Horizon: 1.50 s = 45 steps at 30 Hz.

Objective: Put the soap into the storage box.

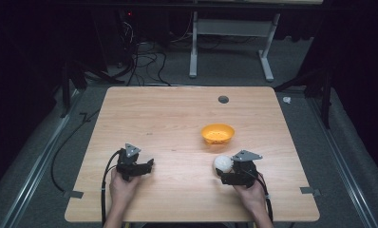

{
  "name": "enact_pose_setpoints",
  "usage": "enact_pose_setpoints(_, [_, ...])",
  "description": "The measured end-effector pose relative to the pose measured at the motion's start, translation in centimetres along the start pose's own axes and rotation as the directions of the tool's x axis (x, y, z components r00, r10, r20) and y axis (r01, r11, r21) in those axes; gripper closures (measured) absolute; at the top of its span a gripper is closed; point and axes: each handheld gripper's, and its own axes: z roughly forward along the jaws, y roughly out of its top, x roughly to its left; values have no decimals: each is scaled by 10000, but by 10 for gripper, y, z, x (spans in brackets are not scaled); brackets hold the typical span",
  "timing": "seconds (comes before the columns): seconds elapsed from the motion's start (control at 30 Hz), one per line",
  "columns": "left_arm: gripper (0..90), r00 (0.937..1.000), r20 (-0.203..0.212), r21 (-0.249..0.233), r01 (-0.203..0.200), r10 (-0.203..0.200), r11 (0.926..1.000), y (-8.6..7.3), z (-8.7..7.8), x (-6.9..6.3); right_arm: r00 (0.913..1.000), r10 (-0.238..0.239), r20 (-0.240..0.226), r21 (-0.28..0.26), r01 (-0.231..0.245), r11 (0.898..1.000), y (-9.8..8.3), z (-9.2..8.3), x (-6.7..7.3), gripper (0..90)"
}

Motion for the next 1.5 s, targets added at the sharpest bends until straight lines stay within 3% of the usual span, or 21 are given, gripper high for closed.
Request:
enact_pose_setpoints(0.8, [211, 10000, -1, -1, 2, -2, 10000, 0, 0, 0, 10000, -41, -52, 724, 45, 9974, 5, 30, -1, 209])
enact_pose_setpoints(1.5, [211, 10000, 4, -2, 6, -6, 10000, 0, 0, 0, 9996, -270, 58, 681, 265, 9973, 3, 30, 1, 244])
